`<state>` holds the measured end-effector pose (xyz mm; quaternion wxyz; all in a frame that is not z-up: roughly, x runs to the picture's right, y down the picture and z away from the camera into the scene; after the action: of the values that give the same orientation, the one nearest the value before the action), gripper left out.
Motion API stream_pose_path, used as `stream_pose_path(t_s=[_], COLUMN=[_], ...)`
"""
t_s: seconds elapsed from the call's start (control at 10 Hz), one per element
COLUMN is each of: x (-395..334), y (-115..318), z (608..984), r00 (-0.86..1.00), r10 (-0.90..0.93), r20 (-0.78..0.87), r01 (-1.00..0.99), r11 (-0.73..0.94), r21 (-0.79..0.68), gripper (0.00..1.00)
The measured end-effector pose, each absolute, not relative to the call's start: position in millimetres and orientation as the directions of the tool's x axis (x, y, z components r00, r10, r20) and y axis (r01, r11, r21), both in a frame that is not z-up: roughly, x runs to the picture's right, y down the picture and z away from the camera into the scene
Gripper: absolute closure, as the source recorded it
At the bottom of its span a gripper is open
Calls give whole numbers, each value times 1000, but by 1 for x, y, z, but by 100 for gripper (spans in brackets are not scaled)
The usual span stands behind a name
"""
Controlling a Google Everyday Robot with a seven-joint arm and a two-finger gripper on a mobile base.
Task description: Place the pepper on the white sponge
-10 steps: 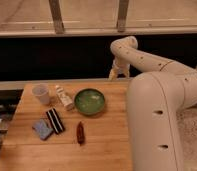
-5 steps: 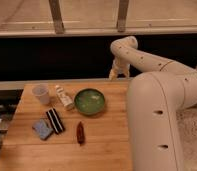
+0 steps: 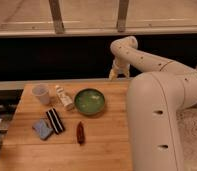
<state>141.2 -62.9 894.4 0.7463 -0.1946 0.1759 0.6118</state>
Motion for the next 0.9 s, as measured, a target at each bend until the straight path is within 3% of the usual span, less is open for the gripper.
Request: stream_pose_path(t_s=[0.9], x=[138], y=[-61], z=[892], r00=[207], r10=[844], r20=[-495], r01=[-977], r11=[200], r21=[-68], gripper=[37])
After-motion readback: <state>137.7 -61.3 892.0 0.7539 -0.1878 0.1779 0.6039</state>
